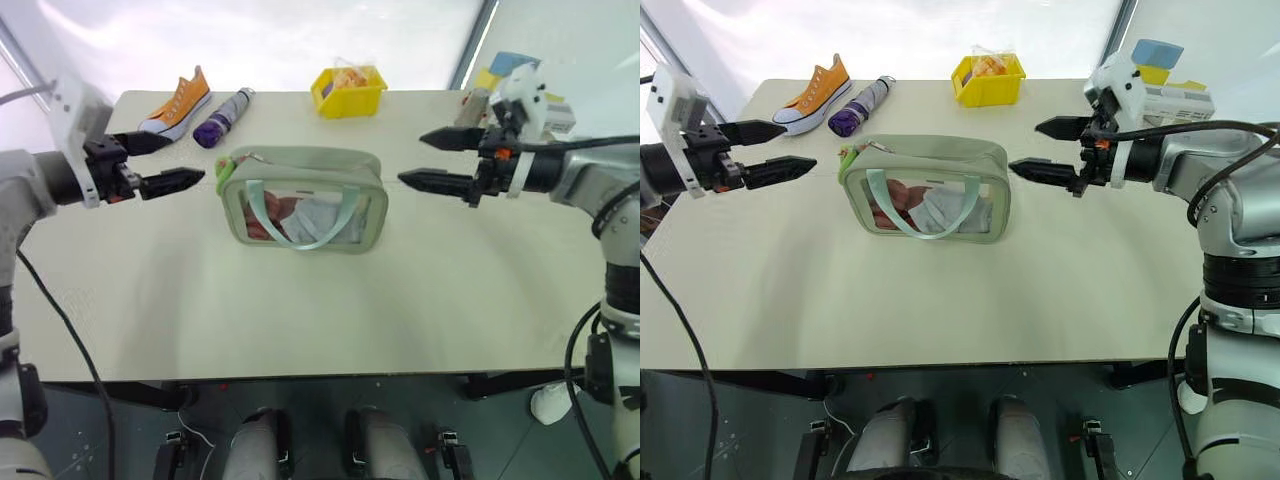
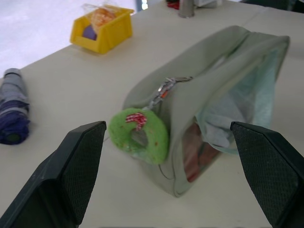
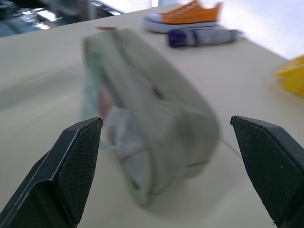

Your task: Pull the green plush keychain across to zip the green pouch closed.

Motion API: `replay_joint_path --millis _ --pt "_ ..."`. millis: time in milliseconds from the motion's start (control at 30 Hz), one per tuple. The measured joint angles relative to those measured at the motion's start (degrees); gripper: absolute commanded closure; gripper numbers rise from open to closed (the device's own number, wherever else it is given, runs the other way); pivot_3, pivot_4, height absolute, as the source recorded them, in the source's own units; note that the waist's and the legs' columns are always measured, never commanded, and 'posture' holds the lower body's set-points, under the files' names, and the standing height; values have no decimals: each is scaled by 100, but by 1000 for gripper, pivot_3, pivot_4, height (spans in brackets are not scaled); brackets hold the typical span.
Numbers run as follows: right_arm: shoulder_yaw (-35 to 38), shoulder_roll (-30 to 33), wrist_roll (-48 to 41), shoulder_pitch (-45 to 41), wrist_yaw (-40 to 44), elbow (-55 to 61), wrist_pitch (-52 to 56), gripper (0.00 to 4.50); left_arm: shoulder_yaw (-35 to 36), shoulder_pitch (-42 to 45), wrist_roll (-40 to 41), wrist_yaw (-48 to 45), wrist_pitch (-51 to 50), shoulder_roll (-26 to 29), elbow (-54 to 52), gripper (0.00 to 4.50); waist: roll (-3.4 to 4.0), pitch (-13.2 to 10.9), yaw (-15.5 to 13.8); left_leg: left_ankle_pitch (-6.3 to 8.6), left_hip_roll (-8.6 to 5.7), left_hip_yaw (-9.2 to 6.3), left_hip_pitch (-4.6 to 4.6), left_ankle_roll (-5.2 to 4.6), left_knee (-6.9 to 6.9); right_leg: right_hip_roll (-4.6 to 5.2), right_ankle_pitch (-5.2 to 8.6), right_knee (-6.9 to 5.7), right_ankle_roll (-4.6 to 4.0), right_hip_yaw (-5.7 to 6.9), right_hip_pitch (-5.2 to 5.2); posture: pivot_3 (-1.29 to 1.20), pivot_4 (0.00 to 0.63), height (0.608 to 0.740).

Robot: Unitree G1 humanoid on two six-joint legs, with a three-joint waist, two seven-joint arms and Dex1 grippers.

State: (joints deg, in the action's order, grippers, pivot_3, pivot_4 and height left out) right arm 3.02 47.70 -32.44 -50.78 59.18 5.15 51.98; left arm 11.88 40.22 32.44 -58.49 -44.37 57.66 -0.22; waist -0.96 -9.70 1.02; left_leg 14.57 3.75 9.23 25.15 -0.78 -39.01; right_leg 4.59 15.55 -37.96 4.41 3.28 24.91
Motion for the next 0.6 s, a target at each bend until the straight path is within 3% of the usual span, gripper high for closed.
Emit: replay_joint_path --millis 333,600 --pt "-448 -217 70 -383 -221 46 47 7 -91 17 -196 96 143 -43 149 19 -2 -1 -21 -1 -2 3 26 1 -9 1 -1 -4 1 0 25 0 150 740" --pt "-1045 -954 650 -706 -468 -323 -639 7 -86 -200 -448 434 460 -270 205 19 -2 -1 -9 -2 -2 6 27 2 -11 -1 -1 -10 1 -1 30 0 150 740"
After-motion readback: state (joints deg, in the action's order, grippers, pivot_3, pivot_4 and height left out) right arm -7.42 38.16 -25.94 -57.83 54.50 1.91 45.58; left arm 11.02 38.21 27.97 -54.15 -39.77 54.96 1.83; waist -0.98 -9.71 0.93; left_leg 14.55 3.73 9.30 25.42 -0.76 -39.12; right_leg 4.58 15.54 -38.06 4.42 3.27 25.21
